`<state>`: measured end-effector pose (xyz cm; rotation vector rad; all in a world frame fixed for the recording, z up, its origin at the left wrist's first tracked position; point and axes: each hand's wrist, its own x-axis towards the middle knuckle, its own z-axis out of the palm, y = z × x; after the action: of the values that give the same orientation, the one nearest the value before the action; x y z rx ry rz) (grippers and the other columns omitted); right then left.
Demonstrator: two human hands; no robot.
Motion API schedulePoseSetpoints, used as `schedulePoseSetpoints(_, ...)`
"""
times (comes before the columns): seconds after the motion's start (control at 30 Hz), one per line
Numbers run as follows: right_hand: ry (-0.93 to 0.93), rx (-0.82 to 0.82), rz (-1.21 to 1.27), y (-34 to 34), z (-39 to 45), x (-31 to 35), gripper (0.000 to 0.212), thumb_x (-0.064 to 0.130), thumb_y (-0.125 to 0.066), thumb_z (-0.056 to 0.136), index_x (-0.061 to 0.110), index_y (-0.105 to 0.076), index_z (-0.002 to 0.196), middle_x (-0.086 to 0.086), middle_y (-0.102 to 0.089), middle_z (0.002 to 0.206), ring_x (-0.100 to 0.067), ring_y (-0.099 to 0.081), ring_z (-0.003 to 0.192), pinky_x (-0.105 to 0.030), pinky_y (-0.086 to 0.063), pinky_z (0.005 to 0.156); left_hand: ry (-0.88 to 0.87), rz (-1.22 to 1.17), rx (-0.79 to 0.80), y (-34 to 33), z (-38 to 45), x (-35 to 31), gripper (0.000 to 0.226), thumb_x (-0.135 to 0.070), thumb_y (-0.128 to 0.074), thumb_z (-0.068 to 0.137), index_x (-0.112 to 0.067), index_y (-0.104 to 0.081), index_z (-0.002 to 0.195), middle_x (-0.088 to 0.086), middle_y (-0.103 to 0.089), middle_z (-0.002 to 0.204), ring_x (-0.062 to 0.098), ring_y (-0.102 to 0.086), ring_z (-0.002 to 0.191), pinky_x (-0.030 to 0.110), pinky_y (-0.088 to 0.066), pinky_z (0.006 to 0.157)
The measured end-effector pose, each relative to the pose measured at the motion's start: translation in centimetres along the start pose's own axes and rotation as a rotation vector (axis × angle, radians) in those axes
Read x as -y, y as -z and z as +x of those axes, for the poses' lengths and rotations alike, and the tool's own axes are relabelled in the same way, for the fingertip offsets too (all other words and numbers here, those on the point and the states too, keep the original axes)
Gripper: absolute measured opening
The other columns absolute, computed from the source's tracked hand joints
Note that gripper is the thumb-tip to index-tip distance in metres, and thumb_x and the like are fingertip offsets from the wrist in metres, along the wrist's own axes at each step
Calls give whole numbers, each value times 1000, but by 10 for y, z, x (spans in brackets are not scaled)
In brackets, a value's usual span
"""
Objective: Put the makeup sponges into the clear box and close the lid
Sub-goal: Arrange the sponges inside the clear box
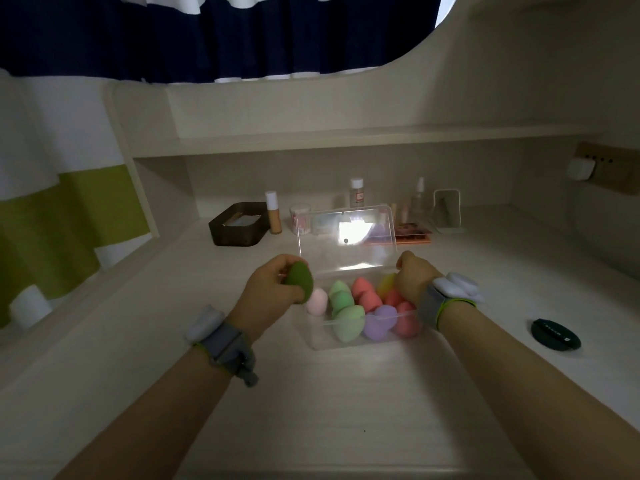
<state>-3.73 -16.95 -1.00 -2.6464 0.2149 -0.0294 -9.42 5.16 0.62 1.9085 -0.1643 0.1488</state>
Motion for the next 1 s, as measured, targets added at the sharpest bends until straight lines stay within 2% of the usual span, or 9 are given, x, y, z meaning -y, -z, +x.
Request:
schedulePoseSetpoints(0.13, 5, -37, -1, -1, 1, 1, 33, 6, -41, 91, 2, -45, 124, -21, -55, 129, -35, -55, 116, -35, -45, 92, -63, 178, 76, -5, 1, 2, 39, 7, -72, 68, -26, -54, 80, -8, -60, 78, 8, -58, 71, 4, -49, 59)
schedulePoseSetpoints(0.17, 5, -43, 0, -2, 1, 1, 33, 6, -41, 92, 1, -45, 124, -21, -55, 129, -35, -55, 116, -35, -45, 92, -78, 227, 88, -7, 1, 3, 39, 6, -73, 67, -25, -54, 82, -6, -61, 79, 11, -59, 72, 4, -50, 61)
schedulePoseSetpoints(0.27, 7, -63, -8, -3, 2, 1, 33, 6, -40, 93, 1, -45, 124, -21, -56, 129, -35, -55, 117, -35, -44, 93, -124, 402, 136, -11, 1, 2, 45, 3, -72, 69, -16, -58, 106, 6, -61, 100, 19, -58, 83, 28, -54, 79)
schedulePoseSetpoints(0.4, 11, -76, -10, -4, 3, 0, 32, 5, -40, 93, 1, -46, 124, -22, -56, 128, -35, -56, 116, -35, -45, 92, -239, 630, 201, -14, 1, -1, 42, -7, -69, 75, -11, -58, 116, 10, -63, 112, 14, -53, 90, 19, -40, 81)
schedulePoseSetpoints(0.53, 17, -75, -9, -4, 3, 0, 33, 5, -40, 93, 1, -45, 125, -22, -56, 129, -36, -55, 117, -36, -44, 93, -238, 809, 294, -12, 7, -6, 44, -10, -66, 78, -10, -56, 121, 11, -63, 120, 24, -57, 107, 19, -40, 87)
schedulePoseSetpoints(0.63, 21, -54, -5, -3, 3, -1, 34, 5, -40, 92, 0, -44, 125, -22, -55, 129, -36, -55, 117, -36, -44, 93, -251, 902, 345, -14, 10, -8, 43, -10, -64, 80, -11, -57, 123, 8, -63, 124, 23, -57, 109, 16, -36, 85)
schedulePoseSetpoints(0.73, 18, -30, -6, -1, 1, -1, 35, 5, -42, 91, 0, -43, 126, -21, -56, 128, -36, -56, 115, -37, -46, 92, -246, 947, 351, -18, 12, -9, 34, -14, -62, 82, -8, -61, 116, 11, -65, 118, 25, -59, 105, 21, -43, 86)
schedulePoseSetpoints(0.87, 25, -8, 0, 0, 0, -1, 36, 6, -43, 90, 0, -42, 126, -21, -57, 127, -36, -57, 114, -37, -47, 90, -205, 986, 325, -22, 16, -8, 29, -20, -61, 83, -4, -63, 106, 15, -65, 111, 27, -60, 101, 20, -37, 76)
schedulePoseSetpoints(1.0, 39, -18, 9, 0, 0, -1, 34, 5, -41, 89, 1, -44, 123, -21, -58, 124, -36, -59, 110, -37, -48, 88, -162, 1062, 325, -31, 21, -9, 27, -18, -57, 85, -2, -63, 105, 16, -64, 114, 31, -58, 106, 23, -39, 79)
